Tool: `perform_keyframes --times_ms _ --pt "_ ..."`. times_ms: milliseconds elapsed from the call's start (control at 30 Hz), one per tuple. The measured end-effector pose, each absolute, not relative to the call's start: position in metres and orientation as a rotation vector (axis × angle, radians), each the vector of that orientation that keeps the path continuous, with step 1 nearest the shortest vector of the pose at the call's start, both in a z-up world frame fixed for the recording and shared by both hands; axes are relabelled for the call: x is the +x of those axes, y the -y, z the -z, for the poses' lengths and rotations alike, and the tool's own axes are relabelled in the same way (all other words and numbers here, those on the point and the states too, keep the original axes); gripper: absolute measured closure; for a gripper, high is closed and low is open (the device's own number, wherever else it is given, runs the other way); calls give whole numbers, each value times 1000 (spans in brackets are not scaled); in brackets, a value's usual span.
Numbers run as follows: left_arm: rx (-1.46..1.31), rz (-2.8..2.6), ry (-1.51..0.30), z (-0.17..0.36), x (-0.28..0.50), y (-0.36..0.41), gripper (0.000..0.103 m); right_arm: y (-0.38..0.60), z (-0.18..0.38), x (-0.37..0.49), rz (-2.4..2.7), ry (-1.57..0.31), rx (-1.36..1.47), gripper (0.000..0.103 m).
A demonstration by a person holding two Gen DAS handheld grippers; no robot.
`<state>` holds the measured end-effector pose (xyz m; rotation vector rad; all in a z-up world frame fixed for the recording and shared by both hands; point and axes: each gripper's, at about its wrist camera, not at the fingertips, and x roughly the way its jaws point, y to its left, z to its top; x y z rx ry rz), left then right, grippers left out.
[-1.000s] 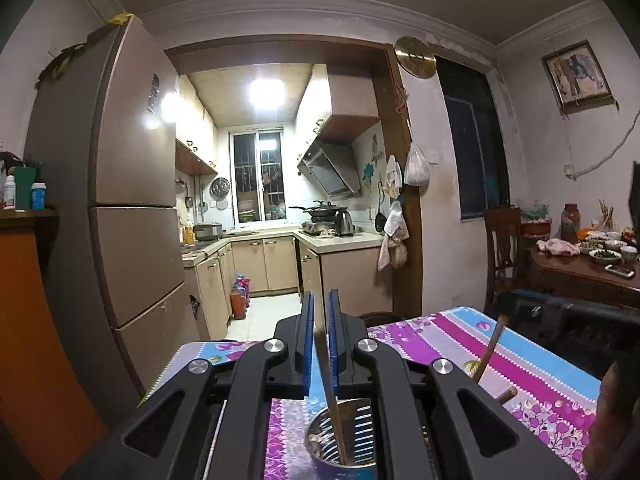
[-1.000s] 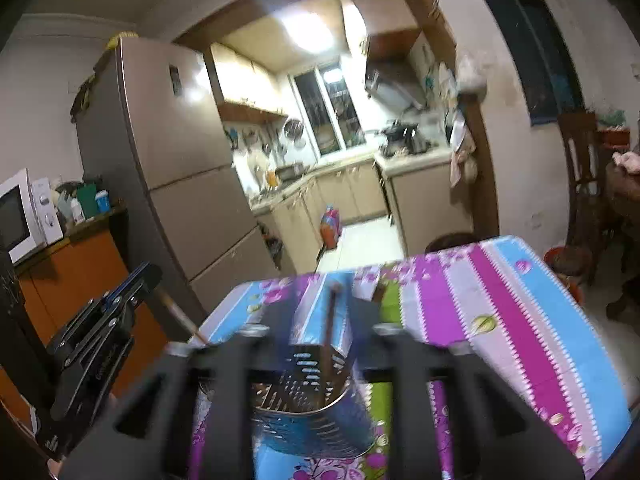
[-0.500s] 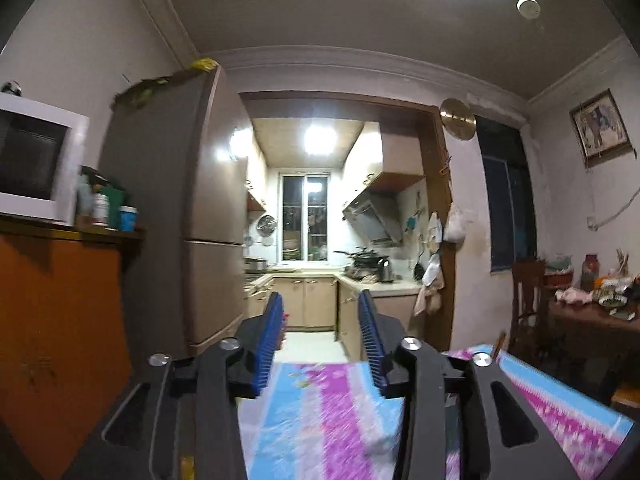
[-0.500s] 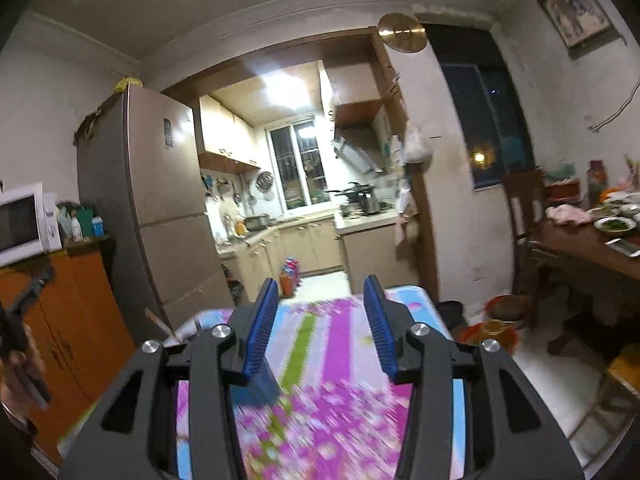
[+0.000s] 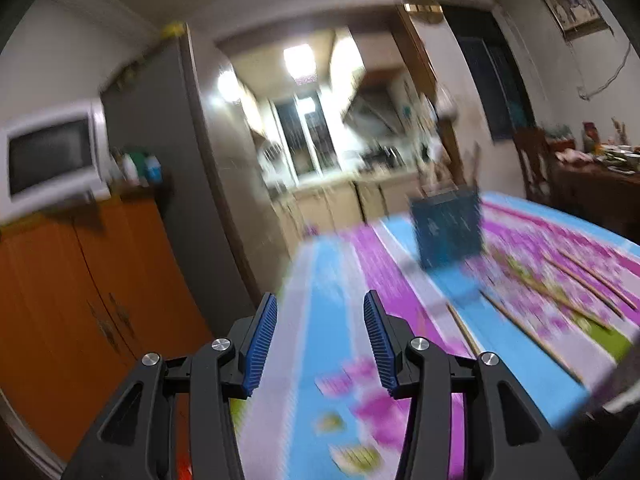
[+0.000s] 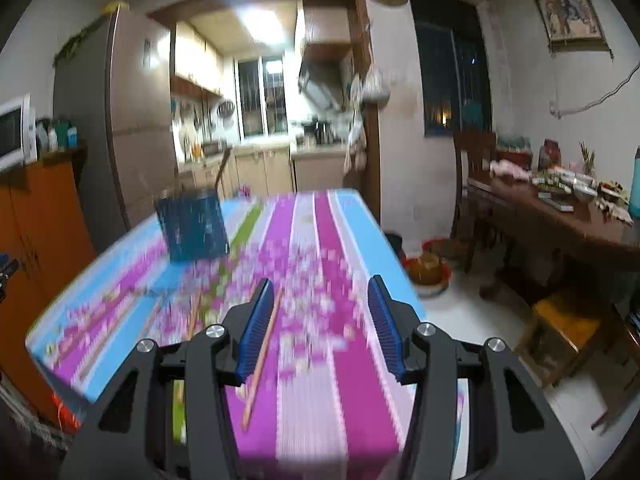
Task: Organize utensils
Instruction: 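Move both open tools back over the remaining chopsticks on the tablecloth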
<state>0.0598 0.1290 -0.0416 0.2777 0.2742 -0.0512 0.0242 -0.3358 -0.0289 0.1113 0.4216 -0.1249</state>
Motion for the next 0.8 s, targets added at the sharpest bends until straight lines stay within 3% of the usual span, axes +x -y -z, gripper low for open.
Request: perform_keyframes --times_ms 233,367,467,800 --pt "231 69 -440 96 46 -131 56 300 83 7 71 -558 27 57" --pt "232 81 -463 111 37 -127 56 275 106 2 -8 -601 0 74" --pt "280 96 -464 122 27 -118 56 254 115 5 -52 -596 -26 82" --pt "324 156 -456 134 18 -99 56 230 133 20 -23 -605 -47 87"
